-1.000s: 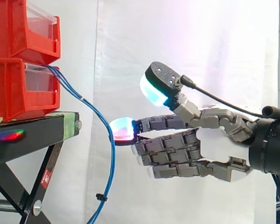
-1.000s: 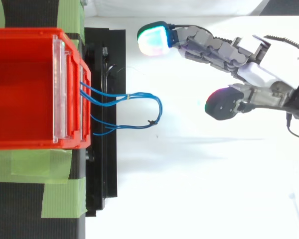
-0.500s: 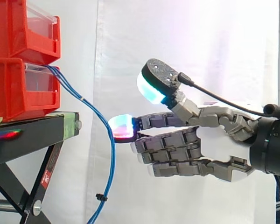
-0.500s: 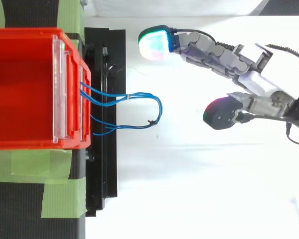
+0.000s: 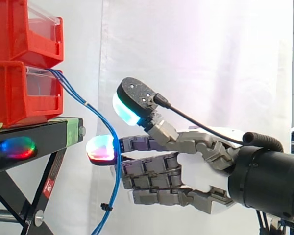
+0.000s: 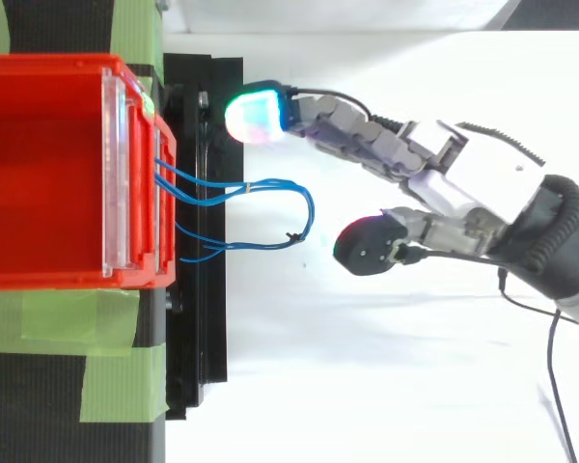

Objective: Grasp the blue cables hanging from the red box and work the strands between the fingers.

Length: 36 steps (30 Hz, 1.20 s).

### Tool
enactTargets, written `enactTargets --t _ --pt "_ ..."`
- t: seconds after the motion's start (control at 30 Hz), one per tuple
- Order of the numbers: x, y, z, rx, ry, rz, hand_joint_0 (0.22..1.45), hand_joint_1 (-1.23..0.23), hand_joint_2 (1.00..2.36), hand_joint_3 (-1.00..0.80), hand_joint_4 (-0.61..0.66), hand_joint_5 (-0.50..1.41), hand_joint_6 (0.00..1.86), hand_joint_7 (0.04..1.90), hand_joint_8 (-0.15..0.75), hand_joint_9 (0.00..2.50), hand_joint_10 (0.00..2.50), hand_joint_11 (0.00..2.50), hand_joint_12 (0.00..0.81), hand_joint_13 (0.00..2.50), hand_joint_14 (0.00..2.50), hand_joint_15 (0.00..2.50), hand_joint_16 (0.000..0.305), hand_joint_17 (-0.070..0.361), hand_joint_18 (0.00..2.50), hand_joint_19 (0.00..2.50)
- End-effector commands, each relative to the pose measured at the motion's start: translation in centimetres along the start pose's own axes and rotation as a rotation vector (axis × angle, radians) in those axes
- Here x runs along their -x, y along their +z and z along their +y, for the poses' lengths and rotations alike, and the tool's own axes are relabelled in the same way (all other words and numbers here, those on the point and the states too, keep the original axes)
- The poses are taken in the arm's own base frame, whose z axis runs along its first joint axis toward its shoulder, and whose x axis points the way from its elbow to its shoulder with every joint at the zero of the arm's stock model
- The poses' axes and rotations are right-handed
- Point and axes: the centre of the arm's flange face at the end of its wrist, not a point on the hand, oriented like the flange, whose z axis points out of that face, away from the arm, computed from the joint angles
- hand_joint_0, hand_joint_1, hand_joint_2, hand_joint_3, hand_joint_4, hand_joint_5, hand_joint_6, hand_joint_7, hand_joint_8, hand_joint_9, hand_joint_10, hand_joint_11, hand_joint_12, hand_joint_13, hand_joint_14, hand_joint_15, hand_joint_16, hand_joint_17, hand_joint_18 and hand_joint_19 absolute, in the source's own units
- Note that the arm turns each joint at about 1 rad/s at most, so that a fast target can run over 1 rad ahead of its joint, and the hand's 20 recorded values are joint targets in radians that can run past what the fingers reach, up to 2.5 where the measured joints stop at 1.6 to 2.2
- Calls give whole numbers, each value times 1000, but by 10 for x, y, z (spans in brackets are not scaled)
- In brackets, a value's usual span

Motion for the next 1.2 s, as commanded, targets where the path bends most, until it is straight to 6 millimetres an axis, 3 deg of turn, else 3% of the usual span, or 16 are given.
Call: enactTargets --t 0.0,0.17,0.3,1.03,1.17 --pt "-3 1 -1 -10 -3 3 662 -474 1000 -1000 179 -288 5 667 336 231 4 206 394 23 5 218 73 164 0 174" --pt "-7 5 3 1 -16 -14 662 -474 1000 -1000 181 -288 5 670 336 232 6 207 395 25 7 217 73 165 0 176" --pt "-20 12 -18 12 26 -34 662 -475 1000 -1000 181 -287 5 667 336 232 4 207 395 26 5 221 73 164 0 173" --pt "-28 14 -13 -3 39 -20 676 -478 1000 -1000 185 -278 5 671 347 287 5 254 405 136 7 274 73 164 0 243" --pt "-32 13 -11 2 44 -15 681 -501 1000 -1000 196 -248 5 657 359 355 6 264 420 238 8 287 74 166 143 226"
